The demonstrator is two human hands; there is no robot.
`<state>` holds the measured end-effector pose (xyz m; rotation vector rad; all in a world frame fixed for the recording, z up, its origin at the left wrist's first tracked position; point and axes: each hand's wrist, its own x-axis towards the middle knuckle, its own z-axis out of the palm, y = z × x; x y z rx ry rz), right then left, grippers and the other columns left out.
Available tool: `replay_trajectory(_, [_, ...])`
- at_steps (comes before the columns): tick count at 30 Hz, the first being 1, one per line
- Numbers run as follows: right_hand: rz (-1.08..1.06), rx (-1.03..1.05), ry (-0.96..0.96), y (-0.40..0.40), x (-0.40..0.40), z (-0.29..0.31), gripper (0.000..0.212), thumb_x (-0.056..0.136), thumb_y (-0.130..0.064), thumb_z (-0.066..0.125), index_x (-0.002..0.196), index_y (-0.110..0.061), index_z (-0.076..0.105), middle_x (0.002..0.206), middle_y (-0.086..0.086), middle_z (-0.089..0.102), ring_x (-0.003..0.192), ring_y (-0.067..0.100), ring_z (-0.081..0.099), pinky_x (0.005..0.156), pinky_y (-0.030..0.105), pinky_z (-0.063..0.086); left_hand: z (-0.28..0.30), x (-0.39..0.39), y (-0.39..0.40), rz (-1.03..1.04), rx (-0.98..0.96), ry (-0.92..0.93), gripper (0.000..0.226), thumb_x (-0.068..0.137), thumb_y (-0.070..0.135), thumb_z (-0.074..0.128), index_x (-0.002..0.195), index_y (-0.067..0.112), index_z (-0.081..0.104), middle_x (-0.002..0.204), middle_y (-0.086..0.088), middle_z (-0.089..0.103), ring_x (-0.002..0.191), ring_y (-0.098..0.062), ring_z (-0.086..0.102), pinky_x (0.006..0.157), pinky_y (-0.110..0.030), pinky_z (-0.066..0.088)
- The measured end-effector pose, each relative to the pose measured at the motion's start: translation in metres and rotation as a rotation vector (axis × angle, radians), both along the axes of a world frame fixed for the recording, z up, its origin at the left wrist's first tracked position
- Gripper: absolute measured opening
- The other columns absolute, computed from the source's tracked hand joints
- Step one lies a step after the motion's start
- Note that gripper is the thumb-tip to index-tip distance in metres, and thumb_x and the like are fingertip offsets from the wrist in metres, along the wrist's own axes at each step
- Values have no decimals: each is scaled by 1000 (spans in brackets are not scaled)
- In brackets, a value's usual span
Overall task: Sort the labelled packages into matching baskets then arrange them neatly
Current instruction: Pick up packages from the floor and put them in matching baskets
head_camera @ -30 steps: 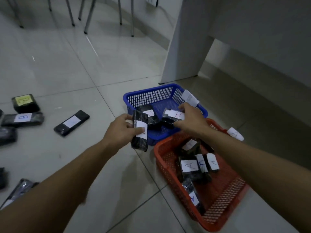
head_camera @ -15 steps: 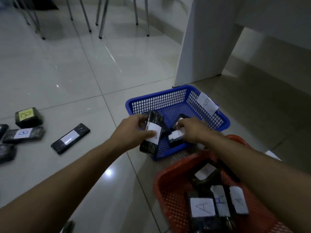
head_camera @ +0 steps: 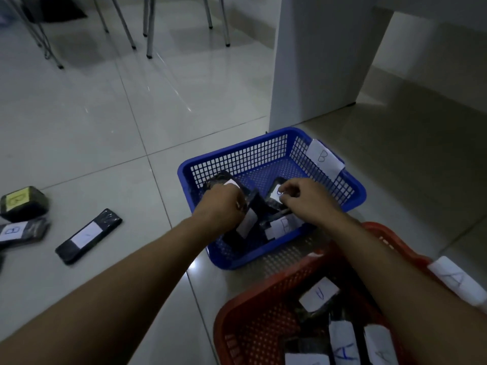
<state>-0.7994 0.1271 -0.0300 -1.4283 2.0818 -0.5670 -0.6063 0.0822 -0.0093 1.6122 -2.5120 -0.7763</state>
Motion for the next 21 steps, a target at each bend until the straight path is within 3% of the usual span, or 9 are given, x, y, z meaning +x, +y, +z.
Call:
replay_trajectory(3, [32,-59,-8,3,11,1,16,88,-37,66,103,-33,66,100,-16,65,100,12,60,99,49,47,1,12,1,-65,-224,-193,23,85,26,68,107,19,66,105,-5,64,96,-22,60,78,-41,57])
replay_trajectory(6, [108,-107,14,4,28,7,16,89,-35,66,105,-31,66,101,-15,67,100,10,59,97,44,47,16,34,3,-51,-305,-142,21,83,29,66,104,24,66,102,-1,65,100,-22,59,75,-40,55])
replay_trajectory(10, [262,-194,29,5,76,24,16,91,-28,66,106,-26,67,95,-10,68,92,10,62,78,27,50,38,87,15,-33,-348,-103,20,85,35,62,104,29,63,97,6,64,99,-18,53,73,-37,51])
replay_trajectory(15, [560,-211,65,19,166,41,17,90,-34,65,106,-27,66,91,-14,64,82,2,57,72,24,47,38,188,60,9,-307,-155,27,87,43,61,109,29,60,94,12,62,95,-12,51,70,-29,42])
replay_trajectory(21, [735,-134,114,56,254,29,29,88,-44,65,113,-30,62,102,-13,61,100,9,53,85,34,51,28,297,118,102,-131,-194,28,87,47,61,110,34,58,94,16,58,83,-7,51,75,-33,50])
